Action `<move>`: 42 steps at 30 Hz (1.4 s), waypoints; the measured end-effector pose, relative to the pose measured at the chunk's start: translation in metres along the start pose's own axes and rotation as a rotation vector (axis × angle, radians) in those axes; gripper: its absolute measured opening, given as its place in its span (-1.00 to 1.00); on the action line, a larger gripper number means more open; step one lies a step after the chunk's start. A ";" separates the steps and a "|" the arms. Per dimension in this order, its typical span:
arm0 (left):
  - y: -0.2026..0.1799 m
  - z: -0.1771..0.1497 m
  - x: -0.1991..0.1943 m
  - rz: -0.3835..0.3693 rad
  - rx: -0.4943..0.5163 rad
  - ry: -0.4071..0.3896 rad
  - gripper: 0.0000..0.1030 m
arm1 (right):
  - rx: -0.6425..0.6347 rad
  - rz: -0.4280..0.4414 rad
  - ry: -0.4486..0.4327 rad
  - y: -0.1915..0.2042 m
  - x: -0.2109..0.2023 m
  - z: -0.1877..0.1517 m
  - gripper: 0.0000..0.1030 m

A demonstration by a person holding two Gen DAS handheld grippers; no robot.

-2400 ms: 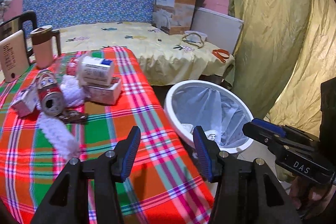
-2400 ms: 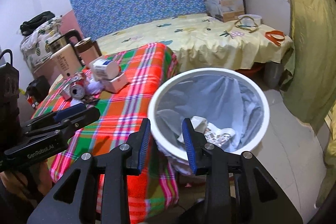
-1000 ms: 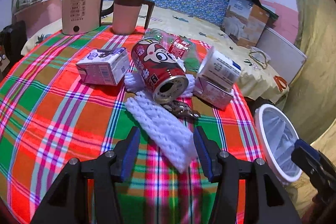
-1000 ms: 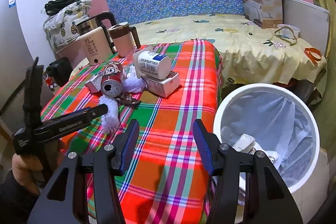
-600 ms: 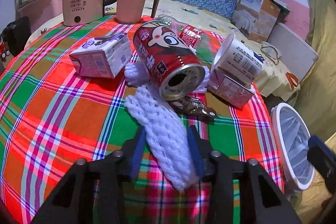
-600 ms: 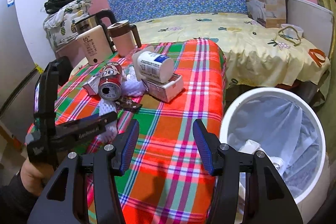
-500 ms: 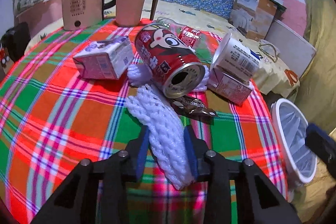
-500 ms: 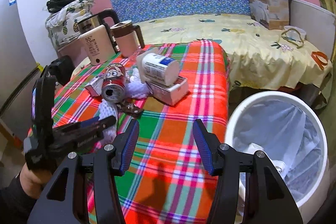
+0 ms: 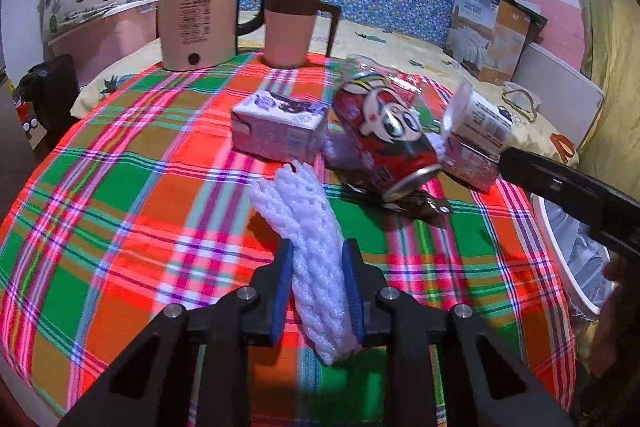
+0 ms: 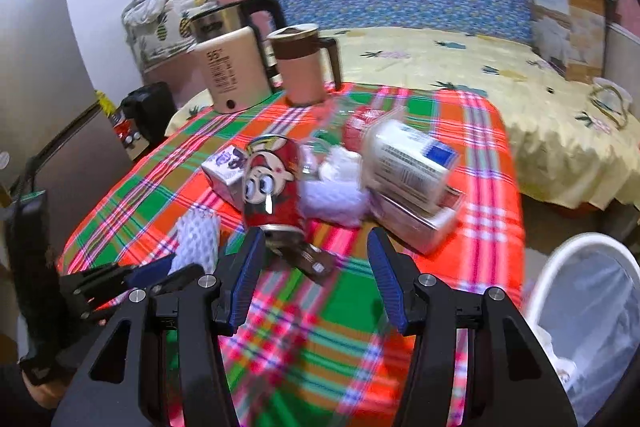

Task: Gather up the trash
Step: 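Grasp white foam mesh sleeve with left tool while right tool grasps red cartoon can, then carry foam sleeve and red can into the bin and open both tools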

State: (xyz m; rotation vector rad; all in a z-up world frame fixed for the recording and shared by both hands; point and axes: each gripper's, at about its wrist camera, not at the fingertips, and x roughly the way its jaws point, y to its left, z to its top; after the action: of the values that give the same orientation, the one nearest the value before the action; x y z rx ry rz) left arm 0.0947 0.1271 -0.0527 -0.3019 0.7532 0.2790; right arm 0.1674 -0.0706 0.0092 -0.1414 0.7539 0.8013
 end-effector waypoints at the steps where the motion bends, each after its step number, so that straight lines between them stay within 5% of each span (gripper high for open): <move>1: 0.004 0.000 -0.001 0.002 -0.005 -0.002 -0.50 | -0.004 0.008 0.004 0.002 0.004 0.002 0.08; 19: 0.036 0.001 0.001 -0.026 -0.044 -0.008 -0.50 | -0.052 -0.006 0.127 0.033 0.069 0.014 0.06; 42: -0.036 -0.005 -0.018 -0.129 0.080 -0.014 -0.57 | 0.085 -0.148 -0.033 -0.023 -0.047 -0.019 0.06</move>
State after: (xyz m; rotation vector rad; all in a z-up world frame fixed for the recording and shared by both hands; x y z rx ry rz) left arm 0.0921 0.0897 -0.0377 -0.2714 0.7263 0.1289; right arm 0.1511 -0.1225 0.0225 -0.1060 0.7367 0.6280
